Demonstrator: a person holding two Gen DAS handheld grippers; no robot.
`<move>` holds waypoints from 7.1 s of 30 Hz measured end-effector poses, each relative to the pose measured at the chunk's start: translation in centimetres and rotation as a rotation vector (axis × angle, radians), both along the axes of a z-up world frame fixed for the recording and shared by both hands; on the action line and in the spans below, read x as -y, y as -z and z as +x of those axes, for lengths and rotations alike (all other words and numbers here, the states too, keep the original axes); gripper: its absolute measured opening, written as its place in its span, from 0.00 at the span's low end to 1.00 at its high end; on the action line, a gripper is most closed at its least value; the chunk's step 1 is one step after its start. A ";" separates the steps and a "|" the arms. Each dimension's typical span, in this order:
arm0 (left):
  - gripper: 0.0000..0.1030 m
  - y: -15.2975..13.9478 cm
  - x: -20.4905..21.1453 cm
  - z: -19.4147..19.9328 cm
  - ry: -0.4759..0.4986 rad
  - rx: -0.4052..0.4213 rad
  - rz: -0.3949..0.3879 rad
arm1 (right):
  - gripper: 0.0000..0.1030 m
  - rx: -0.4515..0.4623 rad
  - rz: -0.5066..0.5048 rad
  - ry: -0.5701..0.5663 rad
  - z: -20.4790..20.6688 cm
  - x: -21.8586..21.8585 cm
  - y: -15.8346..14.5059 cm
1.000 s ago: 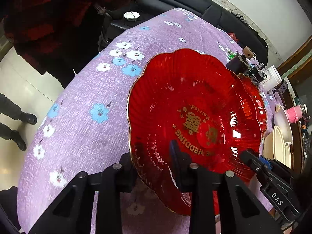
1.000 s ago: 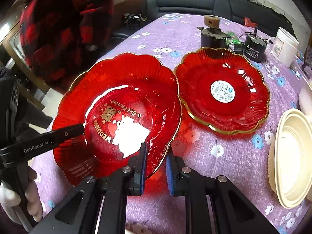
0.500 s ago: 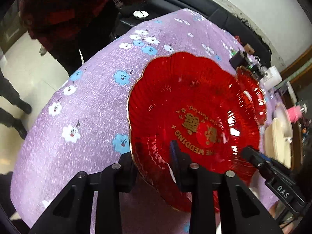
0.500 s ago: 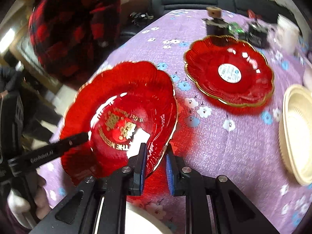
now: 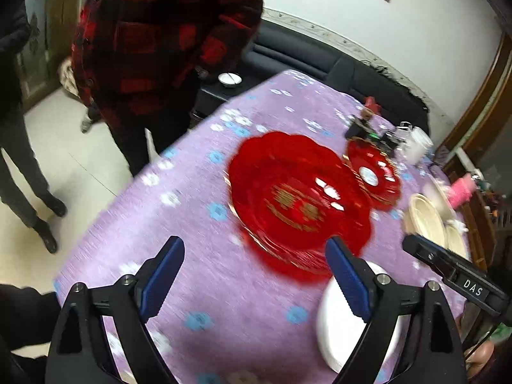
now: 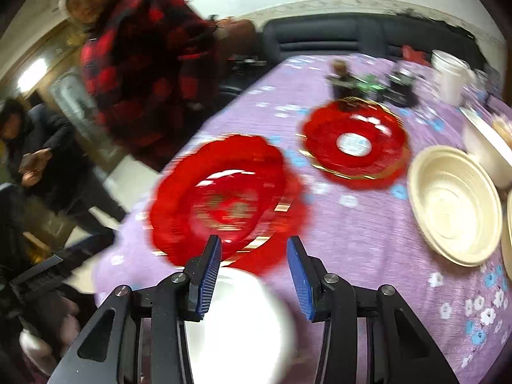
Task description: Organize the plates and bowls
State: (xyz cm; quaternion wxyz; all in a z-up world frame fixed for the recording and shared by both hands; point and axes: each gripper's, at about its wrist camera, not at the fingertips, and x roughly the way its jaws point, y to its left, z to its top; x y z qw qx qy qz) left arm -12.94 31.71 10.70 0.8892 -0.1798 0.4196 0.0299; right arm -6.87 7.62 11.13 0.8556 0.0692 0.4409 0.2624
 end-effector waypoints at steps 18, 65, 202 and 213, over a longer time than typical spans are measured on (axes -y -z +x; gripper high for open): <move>0.33 7.1 8.2 -0.6 0.156 -0.183 -0.083 | 0.46 -0.081 -0.033 0.041 -5.4 2.8 6.7; 0.22 -0.9 5.2 2.5 0.091 0.036 0.183 | 0.18 0.073 0.048 0.006 -0.2 -2.5 -1.5; 0.72 4.1 25.0 10.7 0.371 -0.112 0.086 | 0.63 -0.159 0.170 0.634 5.3 24.8 8.2; 0.72 2.8 25.2 9.6 0.314 -0.012 0.291 | 0.63 -0.152 0.144 0.599 3.7 24.3 7.9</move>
